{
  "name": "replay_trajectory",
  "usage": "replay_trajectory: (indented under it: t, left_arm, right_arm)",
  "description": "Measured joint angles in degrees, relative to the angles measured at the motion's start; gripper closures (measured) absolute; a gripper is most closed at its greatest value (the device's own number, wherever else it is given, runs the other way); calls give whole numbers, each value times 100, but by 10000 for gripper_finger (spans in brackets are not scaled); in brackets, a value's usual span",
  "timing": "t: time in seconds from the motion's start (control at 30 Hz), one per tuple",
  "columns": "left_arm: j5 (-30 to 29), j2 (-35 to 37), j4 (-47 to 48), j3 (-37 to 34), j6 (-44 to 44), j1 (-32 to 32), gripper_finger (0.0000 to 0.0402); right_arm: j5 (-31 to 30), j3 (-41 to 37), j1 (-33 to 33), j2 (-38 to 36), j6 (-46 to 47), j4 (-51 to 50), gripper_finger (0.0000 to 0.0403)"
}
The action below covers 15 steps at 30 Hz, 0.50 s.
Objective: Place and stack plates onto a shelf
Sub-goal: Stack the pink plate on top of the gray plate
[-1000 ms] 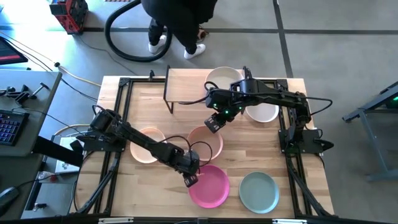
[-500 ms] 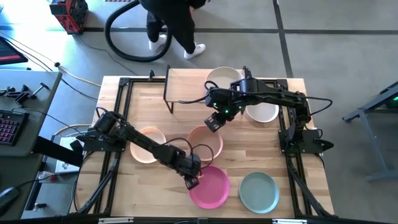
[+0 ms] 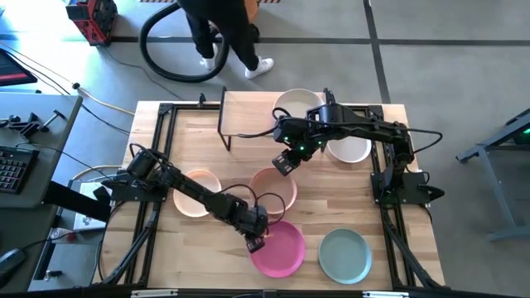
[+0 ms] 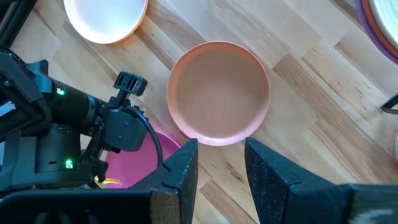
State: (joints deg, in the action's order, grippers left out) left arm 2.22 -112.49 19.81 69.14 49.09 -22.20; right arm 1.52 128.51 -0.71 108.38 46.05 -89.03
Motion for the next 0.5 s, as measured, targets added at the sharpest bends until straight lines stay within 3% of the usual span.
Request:
replay_trajectory:
  t: [0.2, 0.5]
  left_arm:
    - [31, 9, -46, 12, -314, 4, 392]
    - [157, 102, 123, 11, -711, -1, 398]
  right_arm:
    - [-3, 0, 0, 0, -1, -2, 293]
    - [-5, 0, 0, 0, -1, -9, 293]
